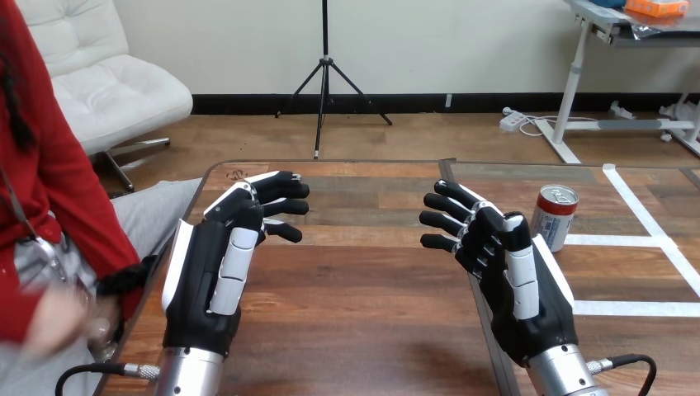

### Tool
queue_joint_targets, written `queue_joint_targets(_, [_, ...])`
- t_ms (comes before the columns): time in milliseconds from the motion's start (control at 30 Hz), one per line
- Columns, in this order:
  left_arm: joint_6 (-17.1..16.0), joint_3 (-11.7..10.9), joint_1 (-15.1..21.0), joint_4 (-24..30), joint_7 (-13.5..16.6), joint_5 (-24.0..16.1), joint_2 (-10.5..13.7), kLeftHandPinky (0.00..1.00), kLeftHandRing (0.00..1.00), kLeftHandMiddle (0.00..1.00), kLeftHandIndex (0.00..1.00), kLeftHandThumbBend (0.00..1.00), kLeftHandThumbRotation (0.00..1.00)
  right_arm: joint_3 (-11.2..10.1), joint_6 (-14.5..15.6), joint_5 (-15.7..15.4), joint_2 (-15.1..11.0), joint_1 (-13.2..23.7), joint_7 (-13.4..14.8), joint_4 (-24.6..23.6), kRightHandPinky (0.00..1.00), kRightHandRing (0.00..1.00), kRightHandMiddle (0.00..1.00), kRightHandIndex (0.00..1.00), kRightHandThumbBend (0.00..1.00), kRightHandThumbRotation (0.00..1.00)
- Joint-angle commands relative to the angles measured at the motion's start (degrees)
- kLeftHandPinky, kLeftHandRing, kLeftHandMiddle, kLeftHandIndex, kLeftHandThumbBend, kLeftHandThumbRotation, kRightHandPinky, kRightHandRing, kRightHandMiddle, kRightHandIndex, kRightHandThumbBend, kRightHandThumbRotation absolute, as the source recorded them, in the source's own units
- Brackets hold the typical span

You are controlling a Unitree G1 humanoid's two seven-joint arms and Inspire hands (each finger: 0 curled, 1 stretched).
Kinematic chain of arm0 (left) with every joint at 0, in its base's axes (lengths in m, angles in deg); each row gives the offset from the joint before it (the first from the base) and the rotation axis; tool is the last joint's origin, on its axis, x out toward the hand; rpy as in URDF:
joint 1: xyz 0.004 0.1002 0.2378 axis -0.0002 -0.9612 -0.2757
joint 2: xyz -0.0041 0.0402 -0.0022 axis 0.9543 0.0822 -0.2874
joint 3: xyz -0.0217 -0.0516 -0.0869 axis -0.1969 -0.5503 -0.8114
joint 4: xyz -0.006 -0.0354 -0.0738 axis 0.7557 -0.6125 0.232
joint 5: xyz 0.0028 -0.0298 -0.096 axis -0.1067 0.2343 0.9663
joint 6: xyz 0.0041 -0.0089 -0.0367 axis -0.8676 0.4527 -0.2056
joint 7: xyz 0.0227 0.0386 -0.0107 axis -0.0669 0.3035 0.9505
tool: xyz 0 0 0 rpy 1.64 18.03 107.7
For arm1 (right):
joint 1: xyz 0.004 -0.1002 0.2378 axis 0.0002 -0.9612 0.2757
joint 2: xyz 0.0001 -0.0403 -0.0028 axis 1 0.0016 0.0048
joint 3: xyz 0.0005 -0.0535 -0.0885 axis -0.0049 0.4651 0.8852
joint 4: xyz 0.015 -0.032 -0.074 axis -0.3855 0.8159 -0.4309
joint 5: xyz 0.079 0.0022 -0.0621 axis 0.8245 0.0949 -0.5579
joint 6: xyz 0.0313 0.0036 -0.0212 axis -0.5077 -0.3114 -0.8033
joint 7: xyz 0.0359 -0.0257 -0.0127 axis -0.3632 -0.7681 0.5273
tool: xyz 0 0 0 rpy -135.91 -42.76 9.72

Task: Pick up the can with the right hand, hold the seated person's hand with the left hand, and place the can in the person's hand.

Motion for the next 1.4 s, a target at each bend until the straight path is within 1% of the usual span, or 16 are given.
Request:
queue_joint_targets(0, [-0.99, -0.15, 3.07, 0.72, 0.26, -0.36, 0.38, 0.51, 0.65, 0.68, 0.66, 0.71, 1.0, -0.39, -0.25, -0.22, -0.14, 2.45, 0.37, -3.11, 0.74, 0.81, 0.83, 0.83, 0.81, 1.0])
queue_joint_targets(267, [-0.5, -0.1, 2.94, 1.17, 0.17, -0.29, 0.5, 0.5, 0.65, 0.68, 0.66, 0.7, 1.0, -0.26, -0.1, -0.9, -0.32, 2.73, 0.87, -3.04, 0.74, 0.81, 0.83, 0.83, 0.82, 1.0])
queue_joint_targets(467, [-0.49, -0.17, 3.02, 0.98, 0.18, -0.36, 0.62, 0.51, 0.66, 0.68, 0.66, 0.7, 1.0, -0.3, -0.24, -1.84, -0.67, 3.92, 1.21, -2.34, 0.73, 0.8, 0.83, 0.82, 0.82, 1.0])
queue_joint_targets(567, [-0.45, -0.16, 3.06, 0.85, 0.09, -0.24, 0.64, 0.51, 0.66, 0.68, 0.67, 0.7, 1.0, -0.23, -0.12, -2.56, -1.24, 4.89, 1.15, -2.02, 0.72, 0.8, 0.83, 0.82, 0.82, 1.0])
queue_joint_targets(767, [-0.59, -0.14, 3.23, 0.46, 0.01, -0.11, 0.58, 0.52, 0.66, 0.68, 0.66, 0.7, 1.0, -0.54, -0.39, -3.47, -2.5, 7.93, 0.52, -0.22, 0.71, 0.81, 0.84, 0.83, 0.8, 1.0])
queue_joint_targets(867, [-0.92, -0.12, 3.38, 0.11, -0.14, 0.12, 0.51, 0.51, 0.66, 0.68, 0.66, 0.69, 1.0, -0.64, -0.24, -4.97, -3.35, 9.69, 1.27, 0.67, 0.71, 0.82, 0.84, 0.84, 0.8, 1.0])
queue_joint_targets(933, [-1.04, -0.09, 3.5, -0.13, -0.24, 0.2, 0.49, 0.5, 0.66, 0.68, 0.66, 0.68, 1.0, -0.69, 0.0, -6.39, -4.35, 11.74, 1.9, 1.75, 0.71, 0.83, 0.84, 0.84, 0.81, 1.0])
queue_joint_targets(1067, [-0.94, -0.04, 3.58, -0.32, -0.52, 0.43, 0.52, 0.5, 0.66, 0.68, 0.66, 0.67, 1.0, -1.06, 0.58, -7.61, -5.24, 14.43, 2.82, 3.35, 0.72, 0.83, 0.85, 0.85, 0.83, 1.0])
queue_joint_targets(1167, [-0.94, -0.04, 3.63, -0.37, -0.59, 0.41, 0.53, 0.5, 0.66, 0.68, 0.66, 0.66, 1.0, -1.21, 0.34, -8.67, -5.84, 16.0, 3.65, 4.63, 0.73, 0.83, 0.85, 0.85, 0.83, 1.0])
queue_joint_targets(1200, [-0.95, -0.04, 3.65, -0.38, -0.58, 0.38, 0.51, 0.5, 0.66, 0.68, 0.66, 0.66, 1.0, -1.26, -0.08, -9.9, -6.44, 17.28, 4.71, 5.77, 0.73, 0.83, 0.85, 0.85, 0.84, 1.0])
queue_joint_targets(1267, [-0.97, -0.04, 3.65, -0.39, -0.58, 0.35, 0.48, 0.5, 0.66, 0.68, 0.66, 0.66, 1.0, -1.28, -0.66, -11.34, -7.13, 18.76, 6.01, 7.17, 0.73, 0.82, 0.84, 0.85, 0.82, 1.0])
queue_joint_targets(1367, [-1.03, -0.07, 3.69, -0.42, -0.48, 0.13, 0.49, 0.49, 0.65, 0.68, 0.66, 0.65, 1.0, -1.29, -0.32, -12.89, -8.11, 20.91, 7.56, 8.96, 0.73, 0.82, 0.84, 0.84, 0.8, 1.0])
